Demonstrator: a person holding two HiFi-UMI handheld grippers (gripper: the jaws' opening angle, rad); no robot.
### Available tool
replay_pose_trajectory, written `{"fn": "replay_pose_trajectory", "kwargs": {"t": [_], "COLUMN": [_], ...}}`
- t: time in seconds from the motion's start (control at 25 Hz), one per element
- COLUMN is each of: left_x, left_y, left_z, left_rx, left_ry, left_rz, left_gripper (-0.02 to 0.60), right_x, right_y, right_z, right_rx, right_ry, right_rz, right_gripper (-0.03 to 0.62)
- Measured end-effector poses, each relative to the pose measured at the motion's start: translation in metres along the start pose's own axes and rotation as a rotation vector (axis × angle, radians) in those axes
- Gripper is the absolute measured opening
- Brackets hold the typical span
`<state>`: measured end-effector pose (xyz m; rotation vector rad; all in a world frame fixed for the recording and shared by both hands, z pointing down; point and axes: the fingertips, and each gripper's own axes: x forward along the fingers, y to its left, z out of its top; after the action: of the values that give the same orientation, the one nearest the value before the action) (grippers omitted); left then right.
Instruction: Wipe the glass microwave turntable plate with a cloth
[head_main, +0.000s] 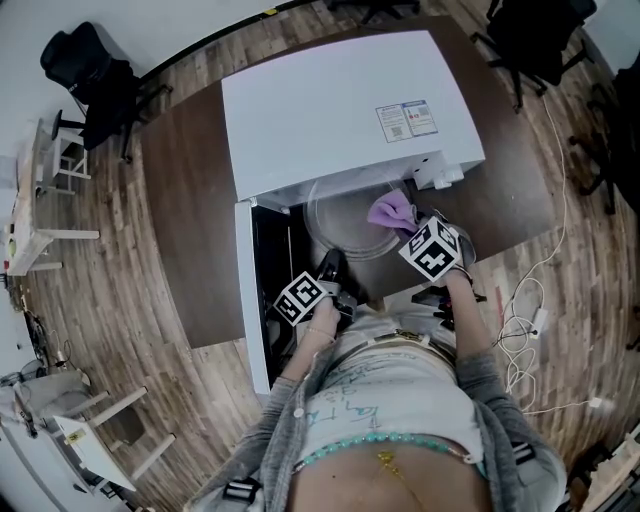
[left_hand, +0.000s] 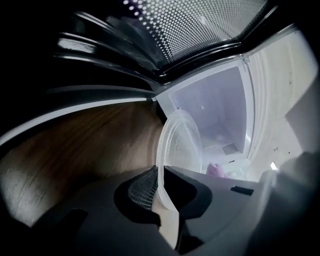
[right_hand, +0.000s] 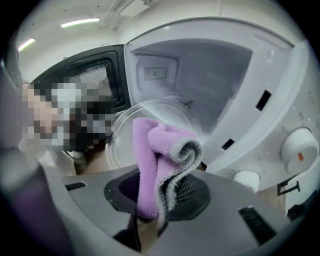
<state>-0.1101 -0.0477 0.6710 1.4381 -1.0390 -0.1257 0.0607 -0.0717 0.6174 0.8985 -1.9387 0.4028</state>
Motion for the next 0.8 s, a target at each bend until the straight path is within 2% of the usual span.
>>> {"fn": "replay_pose_trajectory", "kwargs": {"t": [0.4, 0.68, 0.8], "left_x": [-0.005, -0.013, -0.015], "left_y": [-0.005, -0.011, -0.019], "left_z": [0.001, 0.008, 0.012], "left_rx": [-0.053, -0.101, -0.144], "left_ry": [-0.073, -0.176, -0.227], "left_rz": [-0.091, -0.2, -0.278], "left_gripper": [0.037, 0.028, 0.025], "right_x": [-0.015, -0.023, -0.024], "right_y": [-0.027, -0.039, -0.045], "right_z": [-0.014, -0.015, -0.018], "right_rx": [0.065, 0.029, 0.017], "right_ry": [-0.059, -0.095, -0.09], "right_rz": [0.008, 0.036, 0.043], "right_gripper": [0.109, 0.109, 0.109]}}
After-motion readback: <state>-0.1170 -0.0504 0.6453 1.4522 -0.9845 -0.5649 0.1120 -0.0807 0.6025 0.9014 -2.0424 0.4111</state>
